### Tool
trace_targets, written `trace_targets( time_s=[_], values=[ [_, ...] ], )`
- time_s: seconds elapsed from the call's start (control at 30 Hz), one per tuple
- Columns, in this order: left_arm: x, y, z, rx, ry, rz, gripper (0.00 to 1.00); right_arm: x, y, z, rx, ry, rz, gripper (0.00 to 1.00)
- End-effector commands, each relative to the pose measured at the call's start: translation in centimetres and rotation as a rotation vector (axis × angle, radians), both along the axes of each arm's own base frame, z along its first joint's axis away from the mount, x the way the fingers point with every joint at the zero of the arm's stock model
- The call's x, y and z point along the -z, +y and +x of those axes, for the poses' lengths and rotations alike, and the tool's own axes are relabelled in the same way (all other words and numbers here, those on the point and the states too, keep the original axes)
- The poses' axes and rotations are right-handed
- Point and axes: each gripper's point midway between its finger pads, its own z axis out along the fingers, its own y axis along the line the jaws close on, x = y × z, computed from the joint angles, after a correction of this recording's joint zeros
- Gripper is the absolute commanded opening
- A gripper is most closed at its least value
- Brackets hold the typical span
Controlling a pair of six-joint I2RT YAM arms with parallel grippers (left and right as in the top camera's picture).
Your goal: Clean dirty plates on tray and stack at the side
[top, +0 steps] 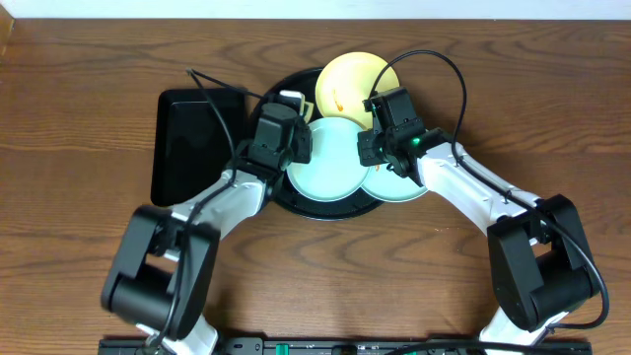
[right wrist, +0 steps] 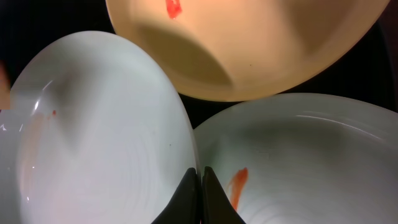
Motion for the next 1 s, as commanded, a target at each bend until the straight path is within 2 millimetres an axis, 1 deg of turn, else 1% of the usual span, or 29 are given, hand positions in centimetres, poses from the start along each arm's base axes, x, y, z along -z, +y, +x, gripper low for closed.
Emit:
trace_targets(
  time_s=[0.0,0.13,0.33,0.43,0.6,0.8,0.87,0.97],
  values=[
    [1.0,-0.1,0.2,0.003,-0.001,0.005,0.08,-1.4,0.6,0.2,-0.015,-0.035,0.007,0.01],
    [1.1,-0.3,0.5,0.003,-0.017,-0.002,0.08,-1.4,0.6,0.2,-0.015,-0.035,0.007,0.01],
    [3.1,-0.3,0.5,0.000,0.014,0.004,0.08,-1.4,0.6,0.2,-0.016,-0.036,0.008,0.01],
    [3.6,-0.4,0.6,0.000,0.014,0.003,0.08,-1.4,0.6,0.2,-0.015,-0.036,0.008,0.01],
    [3.6,-0.3,0.5,-0.002,0.018,0.002,0.08,-1.5,0.6,0.3,-0.015,-0.039,0.009,0.01],
    [3.9,-0.1,-0.4,0.002,0.066,0.019,0.08,-1.5,0.6,0.3,-0.015,-0.039,0.008,0.01],
    [3.7,0.0,-0.7,0.002,0.074,0.021,0.08,-1.5,0.6,0.3,-0.015,-0.039,0.008,0.01],
    [2.9,0.1,-0.8,0.002,0.070,0.020,0.07,-1.5,0.6,0.3,-0.015,-0.039,0.008,0.01]
  ],
)
